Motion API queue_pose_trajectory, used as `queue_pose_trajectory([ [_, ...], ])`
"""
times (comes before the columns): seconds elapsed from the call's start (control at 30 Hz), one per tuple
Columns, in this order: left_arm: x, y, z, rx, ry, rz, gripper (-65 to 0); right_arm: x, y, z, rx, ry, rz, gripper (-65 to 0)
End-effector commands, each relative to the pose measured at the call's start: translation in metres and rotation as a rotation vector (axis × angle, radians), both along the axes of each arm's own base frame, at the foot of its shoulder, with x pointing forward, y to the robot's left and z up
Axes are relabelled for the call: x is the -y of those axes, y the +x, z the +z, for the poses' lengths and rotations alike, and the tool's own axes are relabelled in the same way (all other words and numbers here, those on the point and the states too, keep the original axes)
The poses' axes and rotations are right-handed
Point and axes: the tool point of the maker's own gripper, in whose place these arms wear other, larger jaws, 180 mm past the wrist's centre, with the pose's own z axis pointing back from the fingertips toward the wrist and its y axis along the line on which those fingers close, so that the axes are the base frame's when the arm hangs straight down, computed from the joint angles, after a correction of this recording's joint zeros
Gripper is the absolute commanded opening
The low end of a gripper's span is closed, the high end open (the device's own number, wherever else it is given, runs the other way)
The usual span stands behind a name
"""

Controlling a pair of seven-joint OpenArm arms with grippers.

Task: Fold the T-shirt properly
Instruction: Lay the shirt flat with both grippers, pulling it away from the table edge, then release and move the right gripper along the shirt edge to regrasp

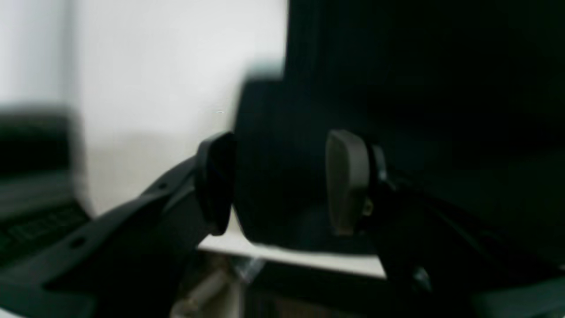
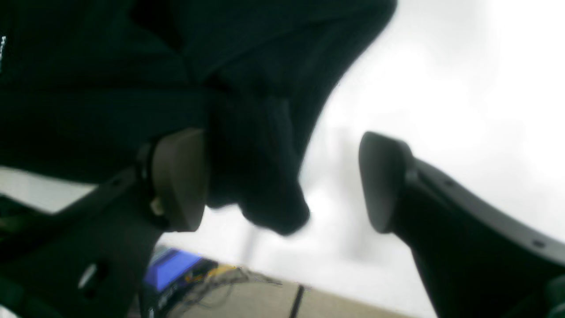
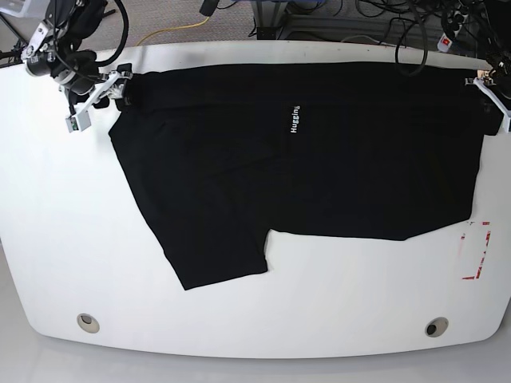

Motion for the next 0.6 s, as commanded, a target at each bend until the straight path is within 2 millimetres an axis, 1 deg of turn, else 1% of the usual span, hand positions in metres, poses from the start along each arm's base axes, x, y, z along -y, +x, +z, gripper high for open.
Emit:
queue_pose_trajectory([
  [0.0,-0.006,0.007,0.0,0.07,-0.026,0.003,-34.3,0.001,0.008,0.006,0.035,-0.012,-0.007,-18.2],
  [0.07,-0.002,0.006,-0.016,0.066,-0.069,0.003,-34.3,0.0,0.006,0.003,0.022,-0.018,-0.012,-27.4],
  [0.1,0.0,0.007,-0.02,0.06,-0.08,-0.004,-34.4,0.0,0.004,0.001,0.015,-0.02,-0.013,-32.2],
  [0.2,-0.001,0.008,-0.028,0.03,-0.088,-0.034,-34.4,0.001,-0.002,-0.002,-0.005,-0.029,-0.013,-42.2],
  [0.27,0.0,0.005,-0.036,0.01,-0.103,-0.031,-34.4,0.003,-0.01,-0.005,-0.026,-0.033,-0.011,-42.3],
  [0.33,-0.002,-0.001,-0.044,-0.008,-0.12,-0.018,-34.4,0.003,-0.018,-0.008,-0.046,-0.031,-0.01,-40.1],
  [0.43,-0.001,-0.001,-0.046,0.003,-0.127,-0.017,-34.4,0.007,-0.033,-0.011,-0.081,-0.046,-0.002,-37.1],
  [0.57,-0.001,-0.002,-0.046,0.004,-0.128,-0.017,-34.4,0.007,-0.052,-0.015,-0.124,-0.051,0.008,-33.3],
])
